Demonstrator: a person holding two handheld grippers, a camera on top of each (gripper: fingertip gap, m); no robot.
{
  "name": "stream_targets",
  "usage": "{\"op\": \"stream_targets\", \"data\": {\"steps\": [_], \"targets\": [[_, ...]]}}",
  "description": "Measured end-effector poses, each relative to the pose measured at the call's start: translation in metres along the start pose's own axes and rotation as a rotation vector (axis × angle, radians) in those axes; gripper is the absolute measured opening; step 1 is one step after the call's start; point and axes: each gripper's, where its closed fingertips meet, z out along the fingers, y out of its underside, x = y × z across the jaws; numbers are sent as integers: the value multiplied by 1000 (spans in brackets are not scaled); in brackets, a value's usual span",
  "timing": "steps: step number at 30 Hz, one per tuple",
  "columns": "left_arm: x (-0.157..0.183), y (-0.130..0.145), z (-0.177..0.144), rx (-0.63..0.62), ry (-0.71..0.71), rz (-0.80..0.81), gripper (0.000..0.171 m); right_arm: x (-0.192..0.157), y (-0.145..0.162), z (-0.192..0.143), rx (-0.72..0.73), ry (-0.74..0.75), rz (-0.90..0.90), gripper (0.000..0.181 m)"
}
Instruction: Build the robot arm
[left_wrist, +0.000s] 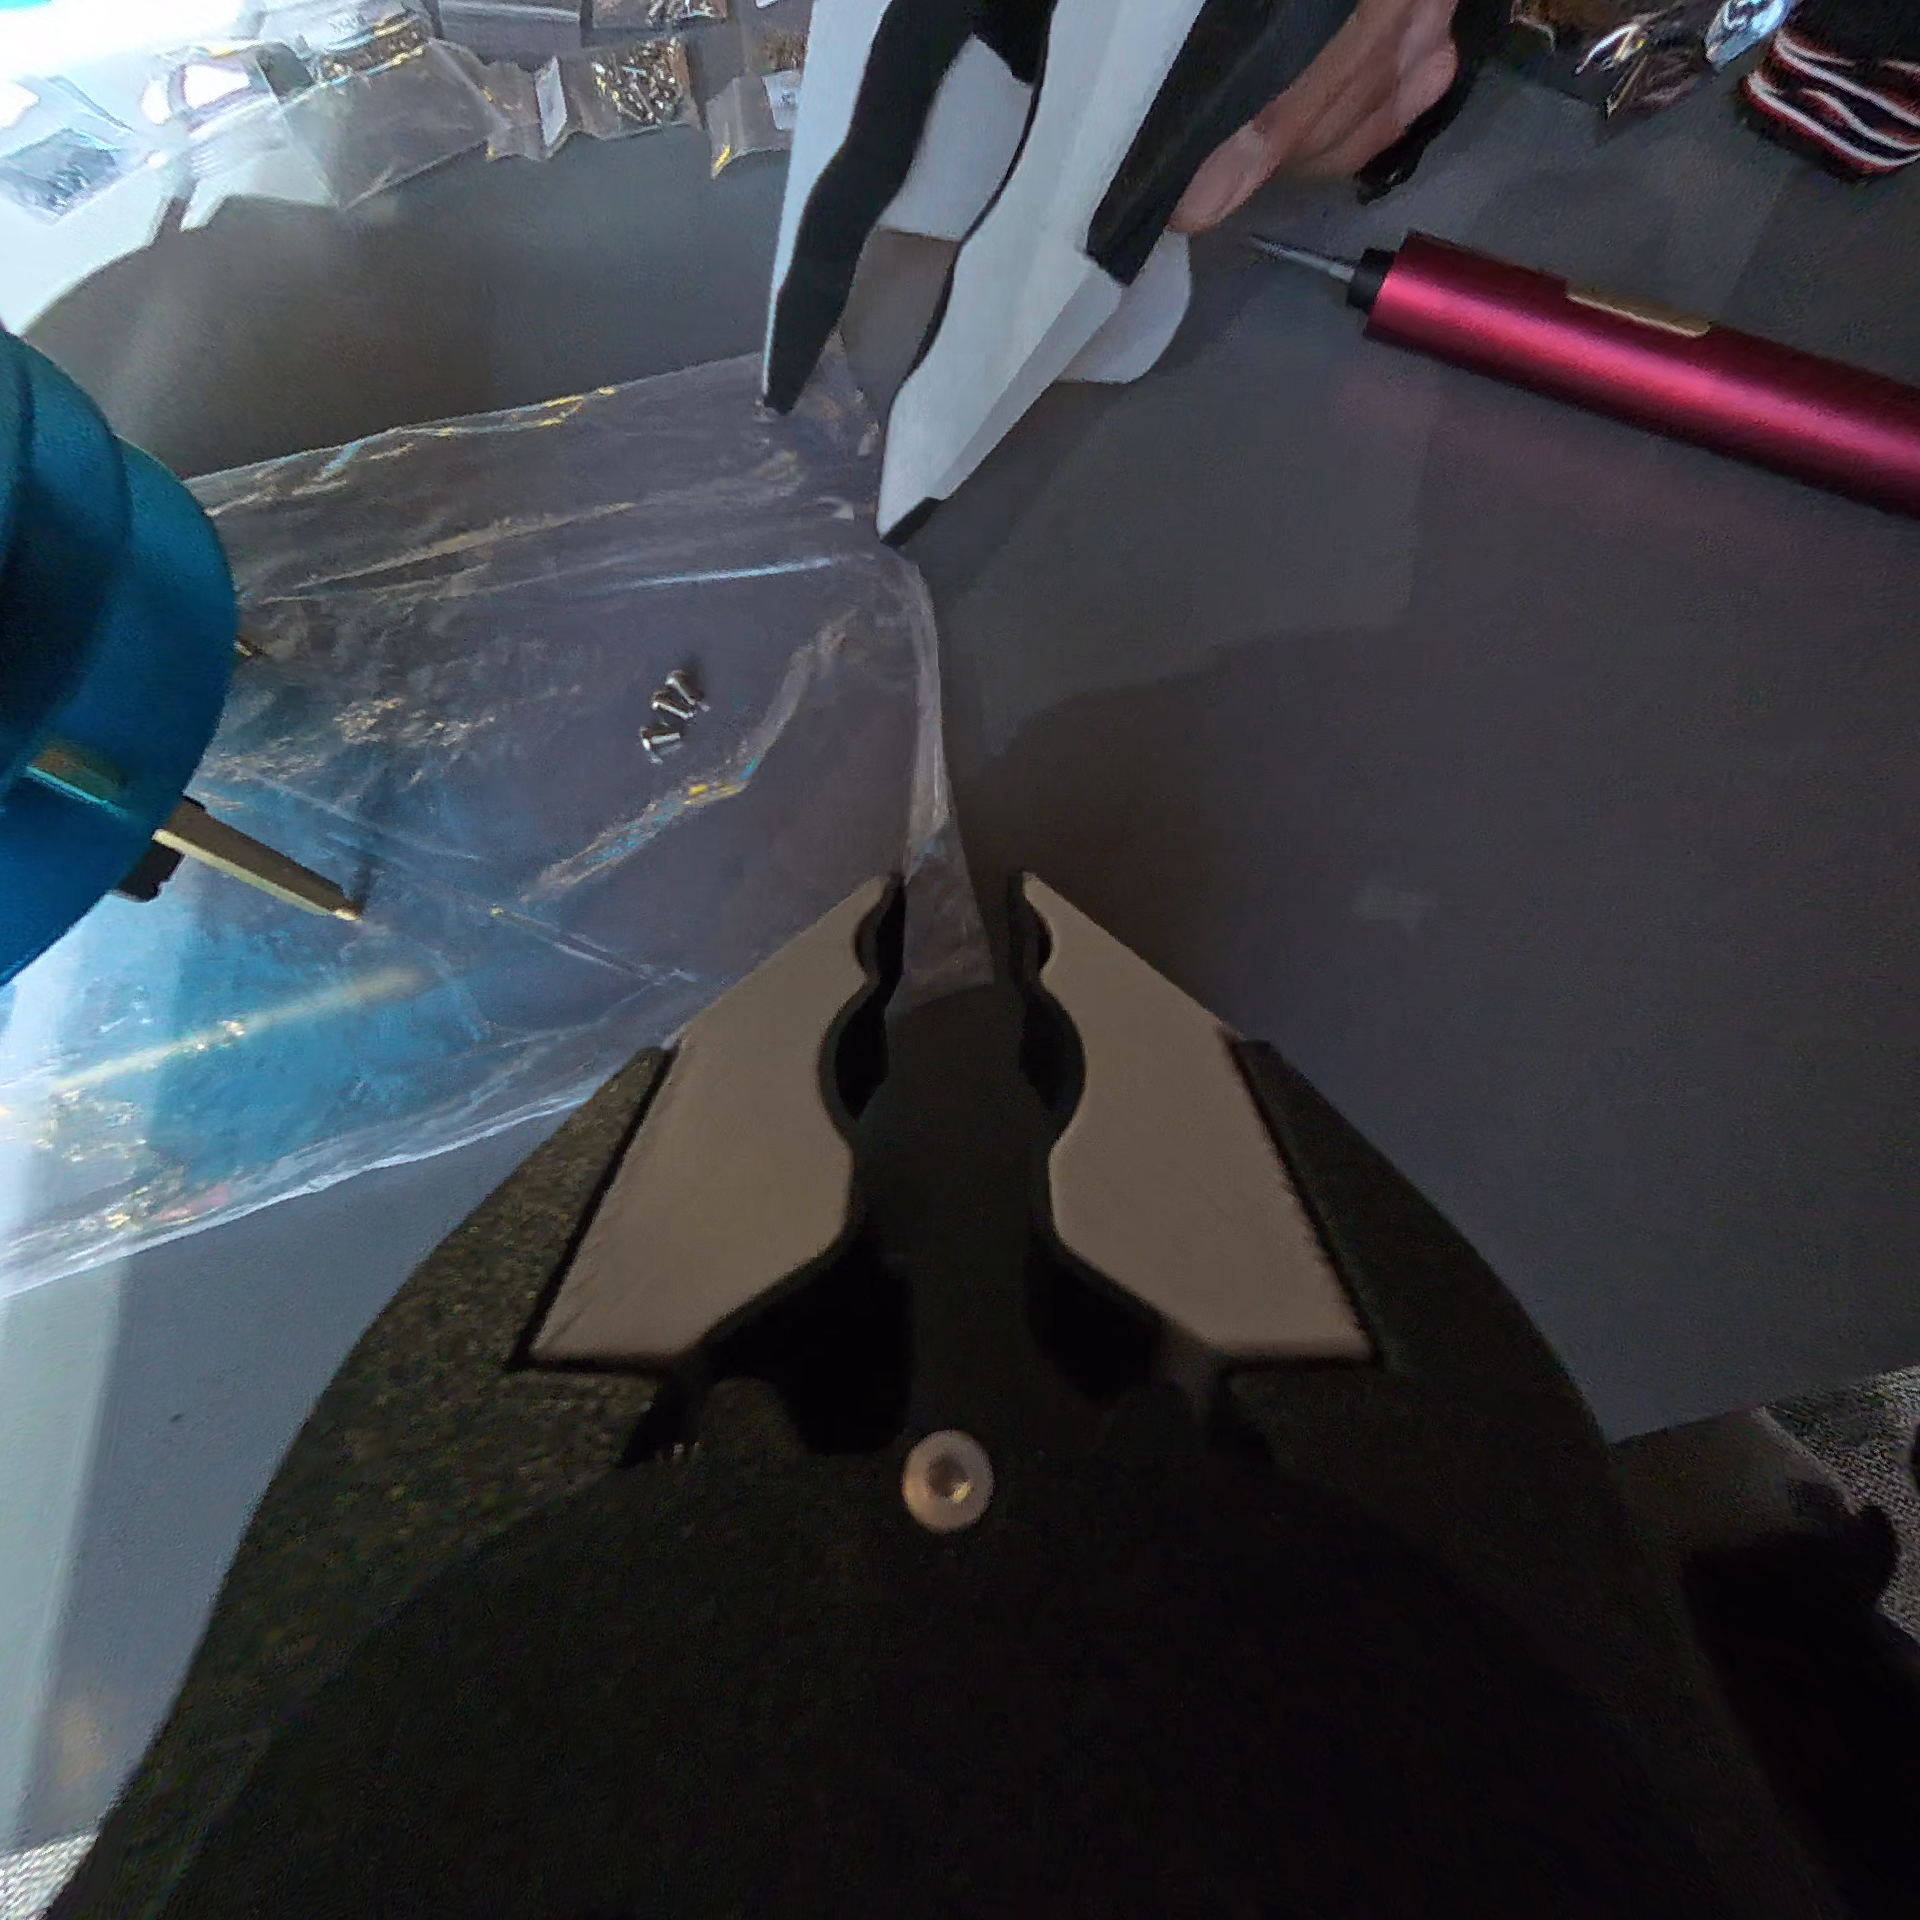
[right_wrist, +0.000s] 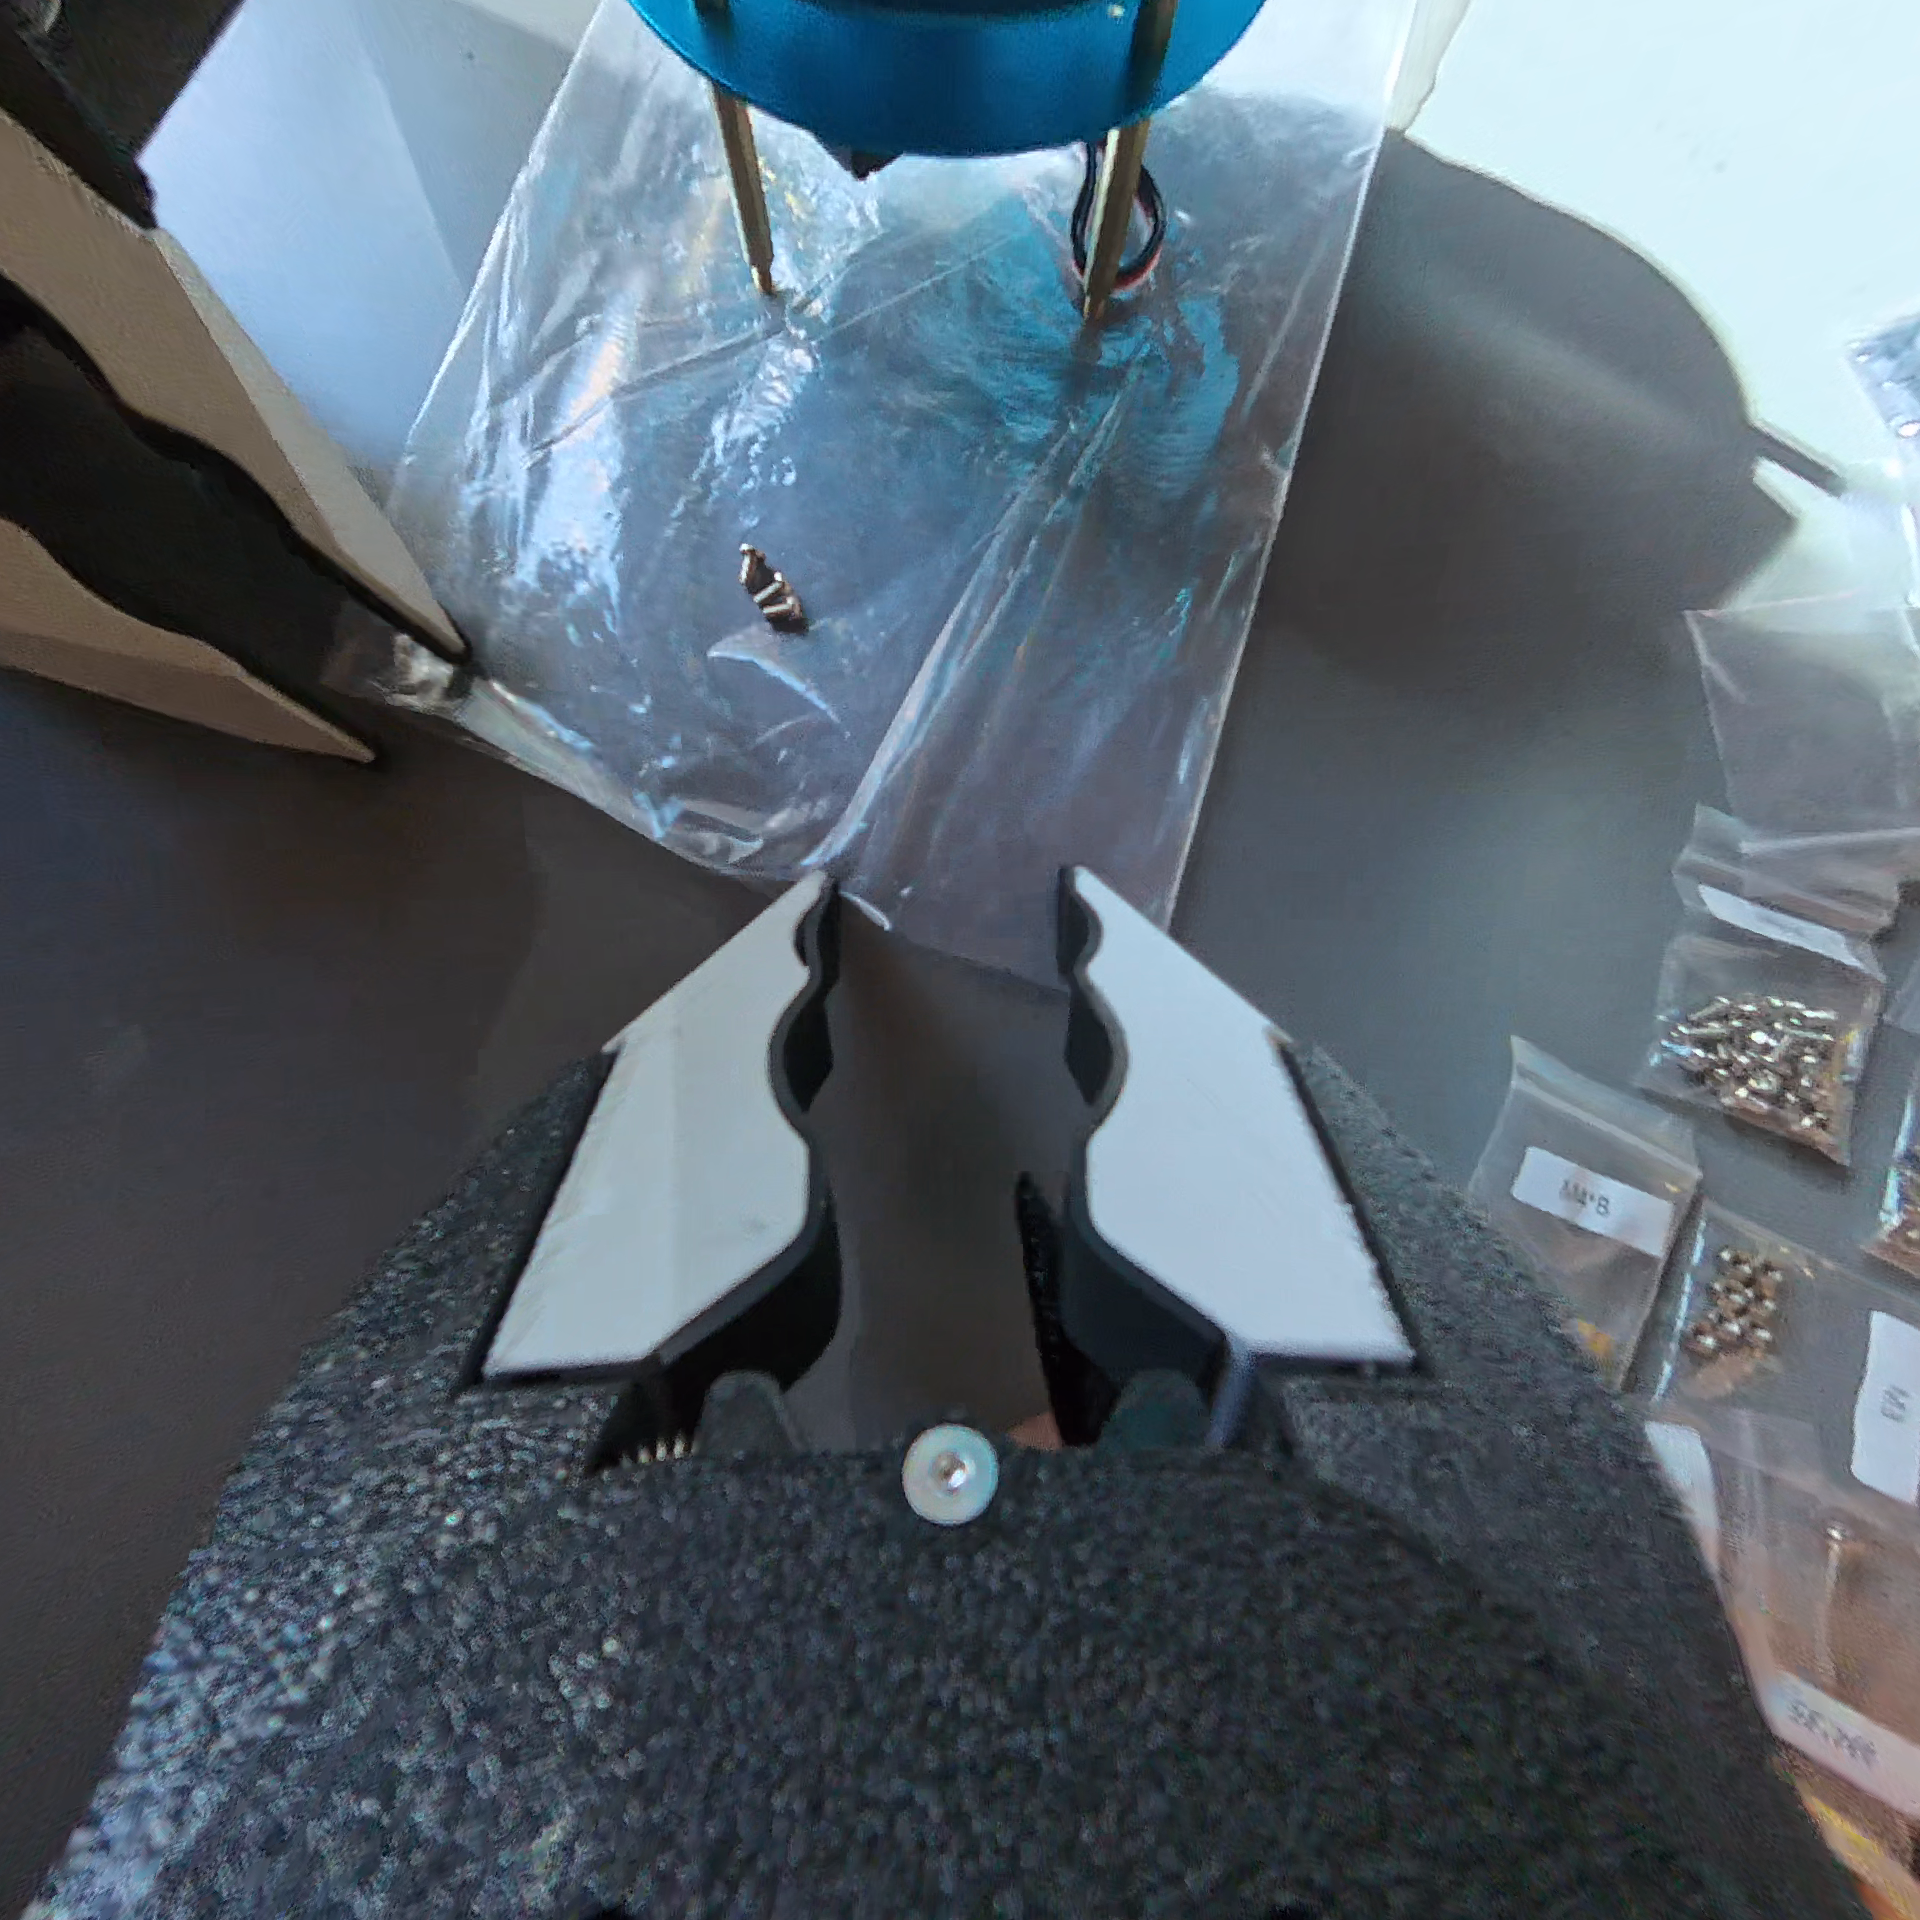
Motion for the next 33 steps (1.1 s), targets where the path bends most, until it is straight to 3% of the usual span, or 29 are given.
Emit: {"op": "stream_targets", "data": {"steps": [2,7,17,33], "targets": [[1,1,-1,-4,-21,10,0,-7,-1,1,14,-36,-20,27],[1,2,-2,-20,-47,19,0,-16,1,0,23,-72,-52,2],[8,2,-6,-20,-43,74,0,-21,5,-7,26,-84,-19,0],[49,-5,-6,4,6,127,0,-40,33,-33,-25,-54,22,0]]}}
